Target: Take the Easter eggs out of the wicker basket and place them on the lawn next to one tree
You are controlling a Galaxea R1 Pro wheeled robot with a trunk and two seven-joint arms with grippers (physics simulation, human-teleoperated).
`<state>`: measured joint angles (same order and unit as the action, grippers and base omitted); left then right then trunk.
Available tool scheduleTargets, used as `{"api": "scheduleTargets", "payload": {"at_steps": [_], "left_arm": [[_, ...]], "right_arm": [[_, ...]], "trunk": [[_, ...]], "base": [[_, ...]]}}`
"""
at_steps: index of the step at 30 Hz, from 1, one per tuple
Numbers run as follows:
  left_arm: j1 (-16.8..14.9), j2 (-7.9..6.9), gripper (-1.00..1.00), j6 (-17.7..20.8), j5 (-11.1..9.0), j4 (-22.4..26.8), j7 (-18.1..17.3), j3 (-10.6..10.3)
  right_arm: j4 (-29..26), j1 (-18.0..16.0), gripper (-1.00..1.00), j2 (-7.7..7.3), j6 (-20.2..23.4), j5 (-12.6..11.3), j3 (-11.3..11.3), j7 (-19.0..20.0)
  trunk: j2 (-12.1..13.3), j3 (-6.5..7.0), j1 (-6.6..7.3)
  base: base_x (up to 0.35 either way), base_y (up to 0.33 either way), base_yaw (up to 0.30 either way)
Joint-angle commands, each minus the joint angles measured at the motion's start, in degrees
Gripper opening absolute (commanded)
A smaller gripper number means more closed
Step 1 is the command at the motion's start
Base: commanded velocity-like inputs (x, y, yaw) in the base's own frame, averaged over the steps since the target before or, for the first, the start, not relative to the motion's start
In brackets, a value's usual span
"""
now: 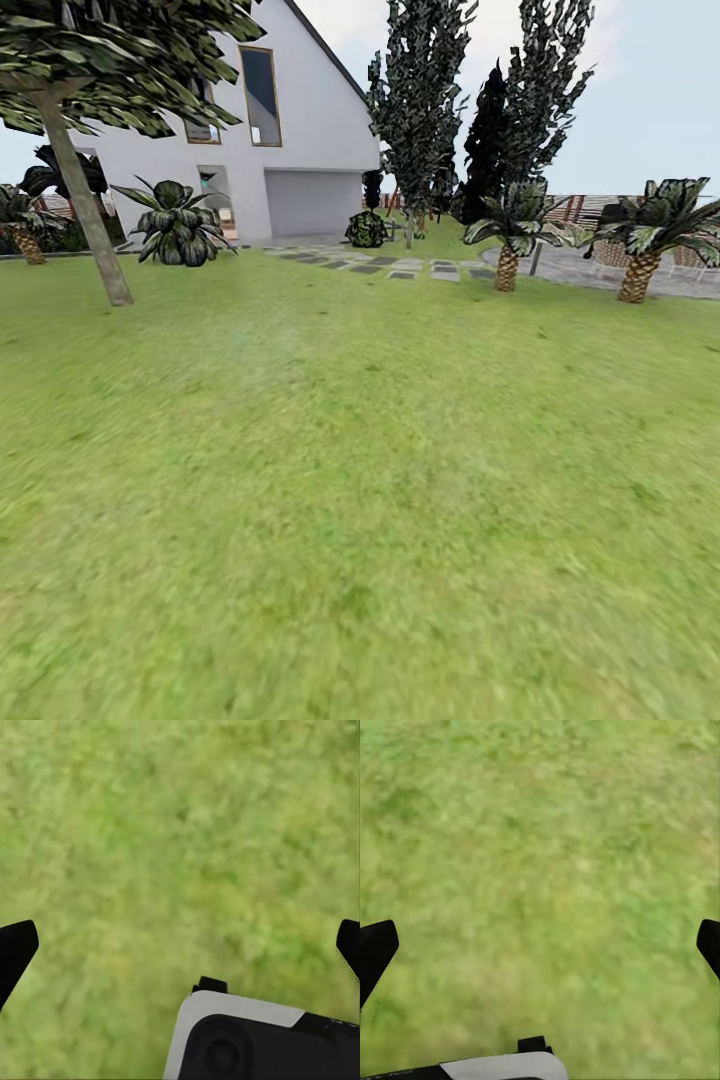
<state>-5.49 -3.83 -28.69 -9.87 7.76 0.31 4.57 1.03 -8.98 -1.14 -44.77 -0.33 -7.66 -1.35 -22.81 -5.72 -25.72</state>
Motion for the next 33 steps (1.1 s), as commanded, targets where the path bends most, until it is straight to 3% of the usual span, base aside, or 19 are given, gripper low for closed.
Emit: {"api": "scheduleTargets", "payload": {"at_steps": [1,33], "left_arm": [[-0.05,-0.01,1.00,-0.15,0.19,-0.03,-0.04,0.36],[-0.05,-0.04,1.00,-0.14,0.19,-0.07,-0.12,0.36]], "right_arm": [[0.11,-0.07,1.00,0.00,-0.23,0.02,-0.06,-0.05],[0.11,-0.07,1.00,0.00,-0.23,0.02,-0.06,-0.05]], "trunk": [[-0.11,-0.12,-0.06],[-0.11,-0.12,-0.06]], "base": [[0.329,0.000,0.000],[0.330,0.000,0.000]]}}
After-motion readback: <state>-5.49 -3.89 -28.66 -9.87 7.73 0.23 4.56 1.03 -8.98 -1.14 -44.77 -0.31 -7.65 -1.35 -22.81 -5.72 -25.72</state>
